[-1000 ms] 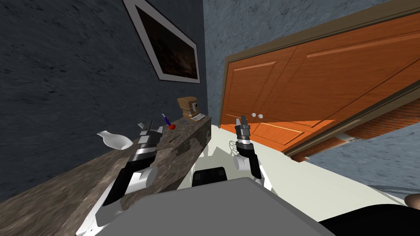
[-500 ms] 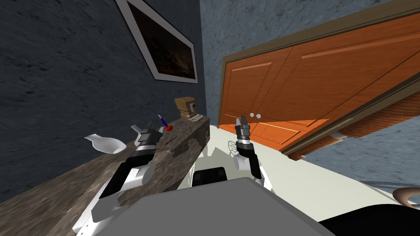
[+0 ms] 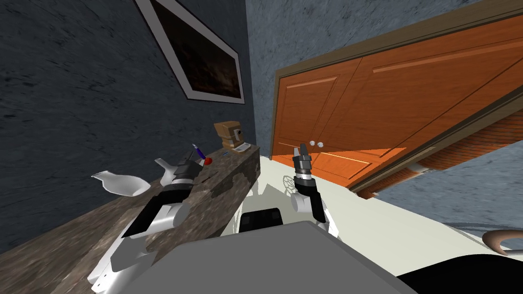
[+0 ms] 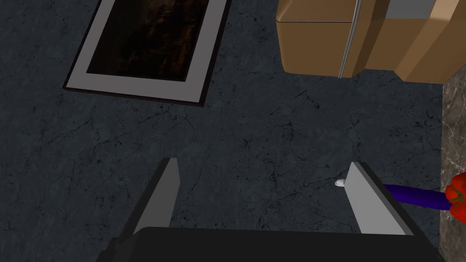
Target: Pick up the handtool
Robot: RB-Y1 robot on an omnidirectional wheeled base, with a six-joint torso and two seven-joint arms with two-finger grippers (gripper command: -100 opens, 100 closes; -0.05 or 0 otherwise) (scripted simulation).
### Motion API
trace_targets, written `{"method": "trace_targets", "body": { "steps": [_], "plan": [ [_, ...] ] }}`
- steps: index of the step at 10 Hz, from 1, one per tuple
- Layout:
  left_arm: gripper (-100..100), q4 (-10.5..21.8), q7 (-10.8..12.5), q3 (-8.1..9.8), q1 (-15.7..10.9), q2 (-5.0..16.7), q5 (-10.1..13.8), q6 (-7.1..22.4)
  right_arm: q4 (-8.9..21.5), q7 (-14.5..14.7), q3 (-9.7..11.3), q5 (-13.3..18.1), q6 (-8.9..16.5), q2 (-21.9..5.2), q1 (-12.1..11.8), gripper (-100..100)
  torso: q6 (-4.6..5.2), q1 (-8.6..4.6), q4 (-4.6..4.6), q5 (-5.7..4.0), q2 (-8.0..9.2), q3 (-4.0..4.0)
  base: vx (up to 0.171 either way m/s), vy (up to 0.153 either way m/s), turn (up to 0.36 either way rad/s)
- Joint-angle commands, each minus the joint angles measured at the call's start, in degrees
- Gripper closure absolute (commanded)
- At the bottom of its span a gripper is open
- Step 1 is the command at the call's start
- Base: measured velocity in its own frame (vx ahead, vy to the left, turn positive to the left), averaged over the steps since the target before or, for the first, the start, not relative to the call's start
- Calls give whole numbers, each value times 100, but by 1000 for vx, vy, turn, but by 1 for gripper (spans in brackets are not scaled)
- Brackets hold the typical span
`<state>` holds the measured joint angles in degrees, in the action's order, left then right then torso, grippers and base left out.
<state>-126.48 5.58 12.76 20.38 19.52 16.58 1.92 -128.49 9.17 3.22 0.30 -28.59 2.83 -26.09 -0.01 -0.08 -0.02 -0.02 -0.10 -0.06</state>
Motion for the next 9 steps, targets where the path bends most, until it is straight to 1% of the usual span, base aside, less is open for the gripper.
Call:
{"method": "trace_targets", "body": {
  "steps": [1,2,3,4,5,7,8,9],
  "plan": [
    [-100,15,58,41,-20,54,87,286,0,0,0,0,0,0,0,0,0,0,0,0,0,0,30,-28,-31],
    [-100,15,58,41,-20,54,87,340,0,0,0,0,0,0,0,0,-1,-2,-1,0,0,0,14,-12,-1],
    [-100,96,156,121,-105,173,264,568,0,0,0,0,0,0,0,0,-2,2,1,0,5,2,40,-16,-43],
    [-100,96,156,121,-105,173,264,731,0,0,0,0,0,0,0,0,0,2,0,0,-2,-1,41,-24,-27],
    [-100,186,254,200,-190,294,438,909,0,0,0,0,0,0,0,0,-1,0,-1,0,-3,-2,45,-41,-37],
    [-100,186,254,200,-190,294,438,1196,0,0,0,0,0,0,0,0,-1,-4,-2,-1,-5,-4,32,-20,-8],
    [-100,285,350,277,-276,417,611,1401,0,0,0,0,0,0,0,0,-2,3,0,0,1,0,46,-21,-31],
    [-100,285,350,277,-276,417,611,1562,0,0,0,0,0,0,0,0,-1,1,-1,0,-4,-2,44,-20,-17]
  ]
}}
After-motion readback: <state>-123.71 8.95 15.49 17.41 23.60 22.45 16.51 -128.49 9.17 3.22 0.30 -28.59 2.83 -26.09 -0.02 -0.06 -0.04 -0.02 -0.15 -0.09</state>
